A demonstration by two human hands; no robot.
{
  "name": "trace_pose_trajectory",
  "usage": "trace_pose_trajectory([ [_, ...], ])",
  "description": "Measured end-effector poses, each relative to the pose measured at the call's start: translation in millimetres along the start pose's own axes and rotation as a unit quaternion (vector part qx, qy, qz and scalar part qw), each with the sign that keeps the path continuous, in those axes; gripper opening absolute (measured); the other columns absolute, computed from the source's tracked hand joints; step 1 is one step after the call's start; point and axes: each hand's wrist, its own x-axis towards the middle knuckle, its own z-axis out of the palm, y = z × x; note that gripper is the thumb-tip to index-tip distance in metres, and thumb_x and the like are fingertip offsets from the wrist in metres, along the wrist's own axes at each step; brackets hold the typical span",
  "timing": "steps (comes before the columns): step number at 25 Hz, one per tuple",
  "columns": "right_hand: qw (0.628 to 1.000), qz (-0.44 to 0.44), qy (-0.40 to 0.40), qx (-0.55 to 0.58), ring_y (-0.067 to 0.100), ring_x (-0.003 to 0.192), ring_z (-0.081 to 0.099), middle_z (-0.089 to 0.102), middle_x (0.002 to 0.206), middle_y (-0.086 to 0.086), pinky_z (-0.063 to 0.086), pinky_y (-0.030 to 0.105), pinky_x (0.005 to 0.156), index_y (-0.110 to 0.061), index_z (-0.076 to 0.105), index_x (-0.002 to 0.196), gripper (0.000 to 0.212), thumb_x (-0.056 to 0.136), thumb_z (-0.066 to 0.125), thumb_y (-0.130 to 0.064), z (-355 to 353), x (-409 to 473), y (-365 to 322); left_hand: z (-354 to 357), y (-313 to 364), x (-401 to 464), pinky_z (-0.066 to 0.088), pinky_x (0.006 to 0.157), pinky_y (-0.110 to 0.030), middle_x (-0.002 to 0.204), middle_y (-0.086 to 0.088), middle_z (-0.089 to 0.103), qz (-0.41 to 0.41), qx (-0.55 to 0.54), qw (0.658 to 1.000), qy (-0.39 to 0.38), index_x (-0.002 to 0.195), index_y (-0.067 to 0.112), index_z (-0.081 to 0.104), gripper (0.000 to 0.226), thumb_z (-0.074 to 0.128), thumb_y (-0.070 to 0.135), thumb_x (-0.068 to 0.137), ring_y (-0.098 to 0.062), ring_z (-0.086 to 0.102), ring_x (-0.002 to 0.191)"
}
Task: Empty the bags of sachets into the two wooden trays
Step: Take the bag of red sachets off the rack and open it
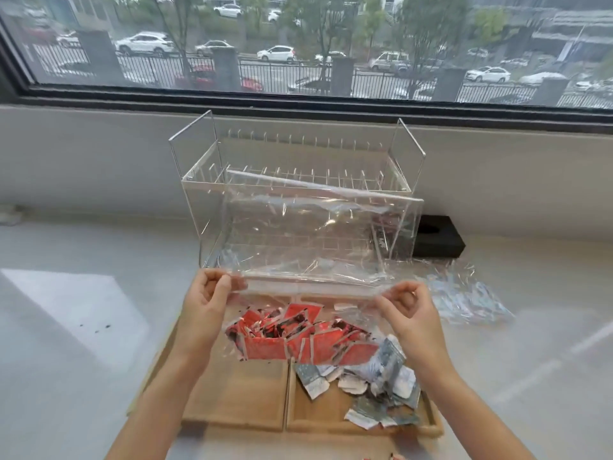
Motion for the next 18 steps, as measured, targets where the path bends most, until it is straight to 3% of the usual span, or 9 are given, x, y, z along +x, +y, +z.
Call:
trace_pose_trajectory([
  [4,0.999,0.046,-0.007,0.022,0.007,0.073,0.067,0.064,0.088,0.004,0.051,0.019,0.063,-0.024,0.046,0.093,0.024,0.081,0.065,-0.016,5.2,-11.2,15.0,-6.1,-21.7,-12.7,0.043,0.071,-0.025,0.085,0.0,0.061,-0.057,-0.028,0.998,0.026,0.085,0.022,0.045,0.014,0.043,0.01,0.092,-0.015,0.06,0.078],
  [7,0.997,0.065,-0.016,0.029,0.002,0.069,0.067,0.068,0.082,-0.003,0.047,0.021,0.069,-0.026,0.043,0.105,0.031,0.083,0.062,-0.018,5.3,-11.9,12.7,-3.8,-24.2,-18.7,0.043,0.07,-0.025,0.095,0.005,0.059,-0.081,-0.033,0.996,-0.004,0.105,0.022,0.036,0.018,0.045,0.014,0.091,-0.004,0.064,0.073],
  [9,0.998,0.057,-0.027,0.012,-0.001,0.07,0.065,0.067,0.082,-0.003,0.049,0.02,0.073,-0.029,0.043,0.113,0.035,0.083,0.06,-0.019,1.8,-7.7,7.9,-3.0,-20.1,-16.6,0.043,0.079,-0.026,0.097,0.005,0.059,-0.064,-0.026,0.997,-0.018,0.111,0.026,0.038,0.024,0.048,0.019,0.09,-0.002,0.063,0.08],
  [11,0.999,0.023,-0.036,-0.025,-0.002,0.072,0.064,0.066,0.083,-0.003,0.051,0.014,0.072,-0.03,0.054,0.104,0.022,0.085,0.058,-0.02,-2.0,-3.5,1.8,-3.6,-11.6,-14.1,0.041,0.088,-0.03,0.09,0.008,0.062,-0.032,-0.003,0.999,-0.028,0.098,0.032,0.048,0.016,0.054,0.025,0.086,0.002,0.06,0.084],
  [13,0.999,0.001,-0.038,-0.035,0.005,0.078,0.063,0.064,0.085,-0.003,0.049,0.009,0.068,-0.027,0.059,0.091,0.008,0.087,0.054,-0.024,-4.9,1.7,-6.9,-3.9,-4.7,-12.5,0.041,0.09,-0.03,0.086,0.009,0.062,-0.008,0.004,0.999,-0.042,0.087,0.032,0.051,0.01,0.058,0.033,0.08,0.009,0.06,0.076],
  [16,0.996,0.014,-0.044,0.072,0.012,0.083,0.062,0.066,0.085,0.0,0.051,0.018,0.072,-0.02,0.061,0.087,0.032,0.087,0.038,-0.042,-15.4,19.0,-24.9,-4.2,1.3,-9.8,0.045,0.088,-0.032,0.085,0.009,0.065,0.023,0.0,0.999,-0.034,0.083,0.031,0.053,0.016,0.058,0.043,0.072,0.004,0.062,0.073],
  [18,0.987,0.028,-0.021,0.158,0.008,0.072,0.064,0.069,0.071,-0.006,0.05,0.023,0.073,-0.019,0.06,0.085,0.036,0.095,0.031,-0.037,-24.4,35.3,-46.7,-5.1,6.0,-8.3,0.047,0.084,-0.028,0.078,0.013,0.068,0.046,-0.012,0.999,-0.024,0.083,0.032,0.055,0.01,0.053,0.038,0.076,0.001,0.062,0.073],
])
